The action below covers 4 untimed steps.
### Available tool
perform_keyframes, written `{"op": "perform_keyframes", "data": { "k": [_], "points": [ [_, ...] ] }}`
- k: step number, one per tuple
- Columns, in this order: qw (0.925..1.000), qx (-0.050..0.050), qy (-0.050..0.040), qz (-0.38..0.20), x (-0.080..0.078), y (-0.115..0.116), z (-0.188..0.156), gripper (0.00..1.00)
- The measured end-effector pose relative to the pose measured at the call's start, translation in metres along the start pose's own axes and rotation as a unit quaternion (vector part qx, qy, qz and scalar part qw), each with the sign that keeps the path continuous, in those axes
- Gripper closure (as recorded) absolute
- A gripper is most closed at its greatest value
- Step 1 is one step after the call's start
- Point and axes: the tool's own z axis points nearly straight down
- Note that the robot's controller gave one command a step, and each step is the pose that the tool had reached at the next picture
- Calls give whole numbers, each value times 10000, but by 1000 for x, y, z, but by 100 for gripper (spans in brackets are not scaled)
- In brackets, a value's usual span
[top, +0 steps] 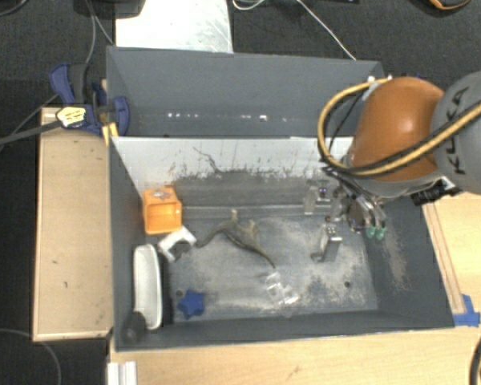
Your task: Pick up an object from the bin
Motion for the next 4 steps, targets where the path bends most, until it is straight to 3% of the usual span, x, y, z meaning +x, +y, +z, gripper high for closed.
{"op": "perform_keyframes", "data": {
  "k": [1,2,3,4],
  "points": [
    [10000,0,-40,-1,-2,0,-4,0],
    [9989,-7,-39,466,-14,49,78,0],
    [9993,-1,-47,-368,-17,55,103,0],
    [10000,-14,-61,-30,-27,117,95,0]
  ]
}}
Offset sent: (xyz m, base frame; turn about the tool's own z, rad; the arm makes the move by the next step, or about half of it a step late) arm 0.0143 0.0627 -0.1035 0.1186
